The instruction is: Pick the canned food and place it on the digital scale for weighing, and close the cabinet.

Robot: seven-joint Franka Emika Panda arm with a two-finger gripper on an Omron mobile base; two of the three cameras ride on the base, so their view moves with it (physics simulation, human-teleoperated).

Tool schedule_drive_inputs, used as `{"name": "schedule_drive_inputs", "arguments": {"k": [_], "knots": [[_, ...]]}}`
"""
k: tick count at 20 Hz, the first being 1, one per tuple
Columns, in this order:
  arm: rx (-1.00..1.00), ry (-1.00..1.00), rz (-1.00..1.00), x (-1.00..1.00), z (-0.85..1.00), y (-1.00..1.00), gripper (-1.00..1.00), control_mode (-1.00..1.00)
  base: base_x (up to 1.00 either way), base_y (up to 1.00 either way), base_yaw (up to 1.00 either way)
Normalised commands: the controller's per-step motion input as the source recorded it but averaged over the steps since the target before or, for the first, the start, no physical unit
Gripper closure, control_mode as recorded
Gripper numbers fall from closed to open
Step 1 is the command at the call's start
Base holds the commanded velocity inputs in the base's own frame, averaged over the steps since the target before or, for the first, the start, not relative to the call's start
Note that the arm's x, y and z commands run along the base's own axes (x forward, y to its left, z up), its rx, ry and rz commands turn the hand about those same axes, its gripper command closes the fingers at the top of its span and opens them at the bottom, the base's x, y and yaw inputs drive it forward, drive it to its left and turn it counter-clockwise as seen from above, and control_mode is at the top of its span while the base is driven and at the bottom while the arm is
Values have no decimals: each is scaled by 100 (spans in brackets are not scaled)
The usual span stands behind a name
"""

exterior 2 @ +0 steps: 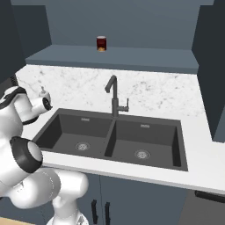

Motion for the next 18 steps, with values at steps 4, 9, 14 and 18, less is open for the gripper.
{"name": "schedule_drive_inputs", "arguments": {"k": [4, 9, 14, 18], "knots": [[0, 0, 0, 20, -8, 28, 100, -100, 0, 0, 0], [0, 0, 0, 19, -1, 15, 100, -100, 0, 0, 0], [0, 0, 0, 5, -15, 20, 100, -100, 0, 0, 0], [0, 0, 0, 0, -31, 23, 100, -100, 0, 0, 0]]}}
